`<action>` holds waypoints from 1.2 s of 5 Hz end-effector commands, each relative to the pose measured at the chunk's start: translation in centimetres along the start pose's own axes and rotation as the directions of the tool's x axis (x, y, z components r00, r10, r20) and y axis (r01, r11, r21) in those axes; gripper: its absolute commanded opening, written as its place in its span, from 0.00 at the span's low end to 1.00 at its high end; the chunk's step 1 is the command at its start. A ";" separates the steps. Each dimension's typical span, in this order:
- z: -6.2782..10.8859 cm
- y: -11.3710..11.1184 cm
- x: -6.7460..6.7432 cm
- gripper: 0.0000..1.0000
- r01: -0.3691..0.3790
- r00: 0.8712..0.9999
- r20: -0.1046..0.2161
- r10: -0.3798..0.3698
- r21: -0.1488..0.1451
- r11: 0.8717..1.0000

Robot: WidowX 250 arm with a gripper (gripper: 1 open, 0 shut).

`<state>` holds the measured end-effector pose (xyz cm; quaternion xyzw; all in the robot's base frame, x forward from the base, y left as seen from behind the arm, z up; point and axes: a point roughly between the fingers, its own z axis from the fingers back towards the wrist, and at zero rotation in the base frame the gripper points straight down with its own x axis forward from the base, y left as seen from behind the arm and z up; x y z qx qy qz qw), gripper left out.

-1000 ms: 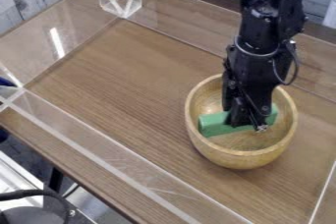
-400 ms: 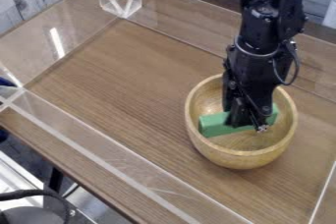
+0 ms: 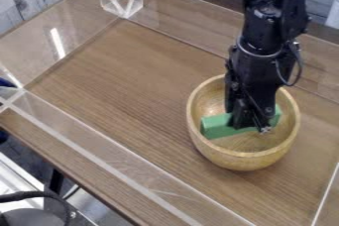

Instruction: Remove the green block from inside the brown bowl and put it on the table

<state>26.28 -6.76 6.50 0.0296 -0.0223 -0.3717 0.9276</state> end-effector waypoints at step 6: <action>5.0 8.3 -7.5 0.00 -0.325 0.946 0.047 0.322 0.081 0.942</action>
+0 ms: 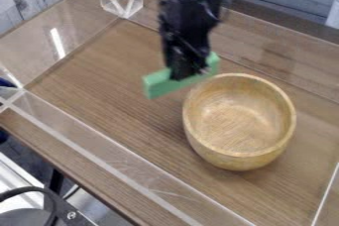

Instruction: Remove the green block from inside the brown bowl and put it on the table

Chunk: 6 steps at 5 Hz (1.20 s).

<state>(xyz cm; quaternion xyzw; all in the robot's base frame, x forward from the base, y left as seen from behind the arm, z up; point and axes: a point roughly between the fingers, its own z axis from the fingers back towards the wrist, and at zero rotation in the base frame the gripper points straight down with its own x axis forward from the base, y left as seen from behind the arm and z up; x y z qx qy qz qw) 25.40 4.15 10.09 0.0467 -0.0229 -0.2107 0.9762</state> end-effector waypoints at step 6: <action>-4.7 3.8 -7.1 0.00 -0.095 0.992 -0.080 0.095 0.008 0.995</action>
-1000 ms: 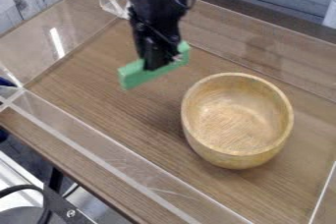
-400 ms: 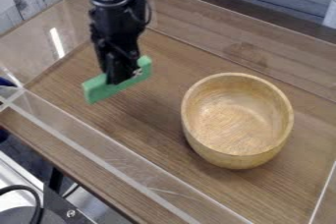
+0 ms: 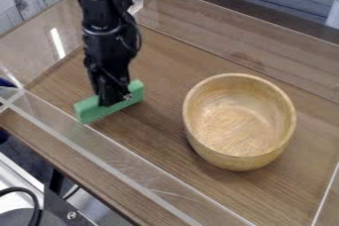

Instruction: Remove the green block from inside the brown bowl and put it on the table

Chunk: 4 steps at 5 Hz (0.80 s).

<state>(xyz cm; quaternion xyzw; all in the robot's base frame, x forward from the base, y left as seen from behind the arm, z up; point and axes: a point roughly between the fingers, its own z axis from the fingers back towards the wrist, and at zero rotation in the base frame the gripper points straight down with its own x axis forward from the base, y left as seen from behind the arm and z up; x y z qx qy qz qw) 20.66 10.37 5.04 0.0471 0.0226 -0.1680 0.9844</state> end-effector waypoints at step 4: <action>0.0 0.1 0.2 0.00 -0.013 1.000 0.005 0.013 0.006 1.000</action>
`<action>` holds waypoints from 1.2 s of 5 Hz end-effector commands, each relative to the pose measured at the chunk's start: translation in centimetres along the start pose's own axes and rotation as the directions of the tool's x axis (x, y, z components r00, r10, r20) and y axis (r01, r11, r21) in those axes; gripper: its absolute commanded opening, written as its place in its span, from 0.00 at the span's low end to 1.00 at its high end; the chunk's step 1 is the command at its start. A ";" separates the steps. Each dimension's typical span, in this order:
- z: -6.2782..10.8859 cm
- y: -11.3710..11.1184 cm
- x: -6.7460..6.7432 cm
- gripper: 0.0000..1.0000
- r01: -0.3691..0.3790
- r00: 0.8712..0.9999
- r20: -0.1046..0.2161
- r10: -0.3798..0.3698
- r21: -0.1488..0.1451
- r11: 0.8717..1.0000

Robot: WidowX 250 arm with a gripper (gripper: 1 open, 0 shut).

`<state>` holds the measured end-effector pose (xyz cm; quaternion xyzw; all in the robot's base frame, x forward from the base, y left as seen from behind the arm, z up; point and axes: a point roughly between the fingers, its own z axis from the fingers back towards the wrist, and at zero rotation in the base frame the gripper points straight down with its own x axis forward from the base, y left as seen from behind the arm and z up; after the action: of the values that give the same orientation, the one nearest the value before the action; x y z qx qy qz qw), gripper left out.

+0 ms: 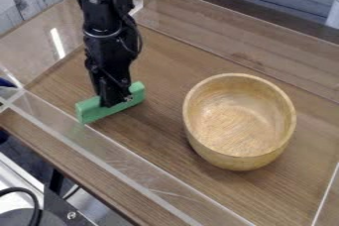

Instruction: Remove the green block from inside the brown bowl and put it on the table

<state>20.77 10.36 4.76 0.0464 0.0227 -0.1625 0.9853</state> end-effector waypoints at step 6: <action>0.1 -0.5 0.5 0.00 -0.013 1.000 0.003 0.013 -0.013 1.000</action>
<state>20.87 9.87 4.60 0.0397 0.0252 -0.1602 0.9860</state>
